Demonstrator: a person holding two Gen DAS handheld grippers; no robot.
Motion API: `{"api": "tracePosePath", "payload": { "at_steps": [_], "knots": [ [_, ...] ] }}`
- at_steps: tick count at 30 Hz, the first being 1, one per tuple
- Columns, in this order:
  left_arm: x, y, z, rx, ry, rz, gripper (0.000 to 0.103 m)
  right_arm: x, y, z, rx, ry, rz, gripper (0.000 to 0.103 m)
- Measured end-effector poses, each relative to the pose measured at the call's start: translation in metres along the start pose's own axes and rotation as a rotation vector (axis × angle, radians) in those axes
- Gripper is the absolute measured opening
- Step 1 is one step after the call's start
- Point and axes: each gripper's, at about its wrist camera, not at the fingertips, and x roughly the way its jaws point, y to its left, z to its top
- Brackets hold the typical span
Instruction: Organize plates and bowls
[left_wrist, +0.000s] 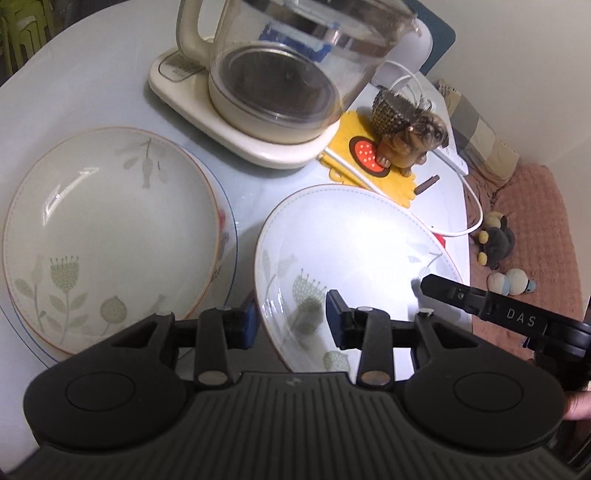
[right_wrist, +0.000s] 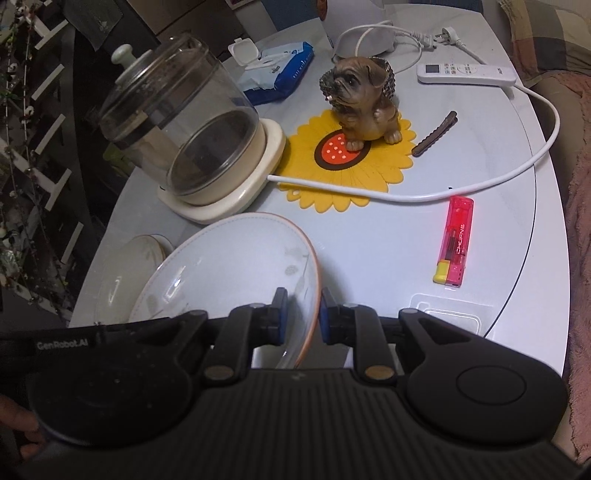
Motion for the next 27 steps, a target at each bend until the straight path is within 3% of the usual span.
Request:
{"api": "tracePosePath", "payload": {
  "at_steps": [14, 27],
  "knots": [
    [-0.065, 0.027, 0.002, -0.038, -0.092, -0.021, 0.043, -0.019, 0.047, 0.000, -0.028, -0.038, 0.018, 0.020],
    [-0.106, 0.105, -0.008, -0.192, -0.158, 0.082, 0.043, 0.034, 0.119, 0.008, -0.176, 0.051, 0.139, 0.021]
  ]
}}
